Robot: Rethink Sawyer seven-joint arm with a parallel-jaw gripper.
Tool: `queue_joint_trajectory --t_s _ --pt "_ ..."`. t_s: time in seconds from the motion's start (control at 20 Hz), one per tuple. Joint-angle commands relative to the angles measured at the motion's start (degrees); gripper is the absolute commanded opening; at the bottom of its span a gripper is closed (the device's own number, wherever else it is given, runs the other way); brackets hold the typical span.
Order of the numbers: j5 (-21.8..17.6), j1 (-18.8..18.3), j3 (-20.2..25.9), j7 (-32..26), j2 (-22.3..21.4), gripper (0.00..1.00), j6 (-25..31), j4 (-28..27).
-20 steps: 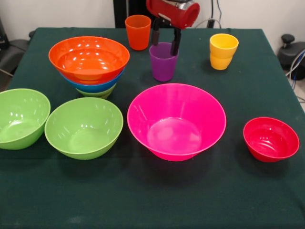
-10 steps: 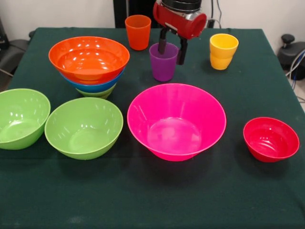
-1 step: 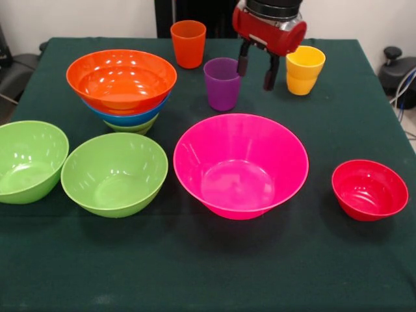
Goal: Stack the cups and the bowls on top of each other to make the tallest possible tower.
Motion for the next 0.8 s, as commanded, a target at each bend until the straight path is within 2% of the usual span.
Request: queue_joint_trajectory --t_s 0.05,0.45,0.8 --pt "2.13 2.36 0.44 6.12 1.18 1.0 -1.19 -2.0" --pt "3.36 1.91 -1.01 4.64 2.33 1.0 -1.71 -3.04" --pt "5.21 0.18 -1.16 2.85 2.21 1.0 2.78 -6.21"
